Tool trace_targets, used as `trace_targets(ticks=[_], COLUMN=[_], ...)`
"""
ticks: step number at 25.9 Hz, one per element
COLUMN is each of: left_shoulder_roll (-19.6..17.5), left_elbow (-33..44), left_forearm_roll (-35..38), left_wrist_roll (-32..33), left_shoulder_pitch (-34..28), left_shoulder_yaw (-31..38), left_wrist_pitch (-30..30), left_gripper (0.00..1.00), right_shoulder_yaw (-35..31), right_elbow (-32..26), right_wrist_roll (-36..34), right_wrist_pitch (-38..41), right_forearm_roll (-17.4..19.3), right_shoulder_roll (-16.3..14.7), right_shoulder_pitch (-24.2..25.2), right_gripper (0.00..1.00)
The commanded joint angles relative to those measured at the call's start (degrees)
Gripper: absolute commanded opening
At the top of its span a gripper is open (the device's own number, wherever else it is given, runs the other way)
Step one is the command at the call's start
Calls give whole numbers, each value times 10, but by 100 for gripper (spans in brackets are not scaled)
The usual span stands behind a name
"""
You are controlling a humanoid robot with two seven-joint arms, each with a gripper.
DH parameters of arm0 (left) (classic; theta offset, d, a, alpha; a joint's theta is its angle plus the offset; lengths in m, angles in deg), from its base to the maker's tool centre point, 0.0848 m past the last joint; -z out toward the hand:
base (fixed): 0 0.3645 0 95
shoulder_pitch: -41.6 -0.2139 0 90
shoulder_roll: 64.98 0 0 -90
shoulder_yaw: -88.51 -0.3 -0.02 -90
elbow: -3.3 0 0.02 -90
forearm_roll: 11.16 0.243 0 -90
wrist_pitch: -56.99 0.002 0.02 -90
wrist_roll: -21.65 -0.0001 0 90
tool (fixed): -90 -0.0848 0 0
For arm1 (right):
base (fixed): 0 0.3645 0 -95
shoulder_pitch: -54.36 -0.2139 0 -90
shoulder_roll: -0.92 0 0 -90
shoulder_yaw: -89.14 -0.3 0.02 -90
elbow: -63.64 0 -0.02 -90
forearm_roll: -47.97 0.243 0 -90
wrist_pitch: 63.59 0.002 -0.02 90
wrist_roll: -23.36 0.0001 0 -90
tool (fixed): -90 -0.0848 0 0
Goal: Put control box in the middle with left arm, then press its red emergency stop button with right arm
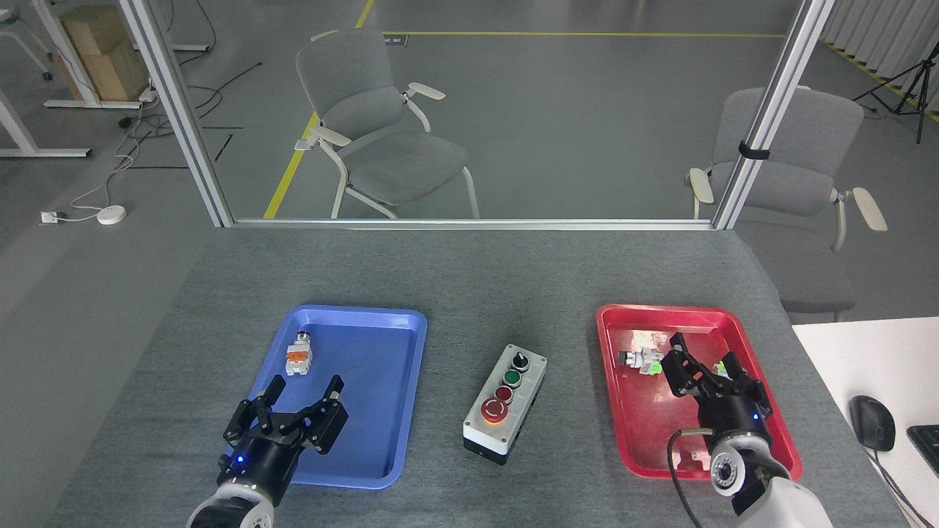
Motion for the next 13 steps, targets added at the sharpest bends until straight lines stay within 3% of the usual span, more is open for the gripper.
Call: trace_targets(ticks=[1, 5, 13], left_shoulder_roll=[0, 0, 0], left_elbow=[0, 0, 0], left_forearm_roll=[0, 0, 0], left_wrist_roll=[0, 0, 0], left_shoulder_pitch=[0, 0, 0], left_shoulder_yaw=[0, 0, 0], left_wrist_pitch=[0, 0, 0], left_gripper=[99, 99, 99], right_shoulder_yaw=[-43, -78, -79], right_elbow=[-31, -30, -29], right_wrist_roll=[0, -1, -1], right_wrist_pitch=[23, 125, 131], right_forearm_roll=[0, 5, 6], right_shoulder_roll=[21, 19, 20], right_shoulder_pitch=[25, 25, 25], right_gripper=[100, 100, 100])
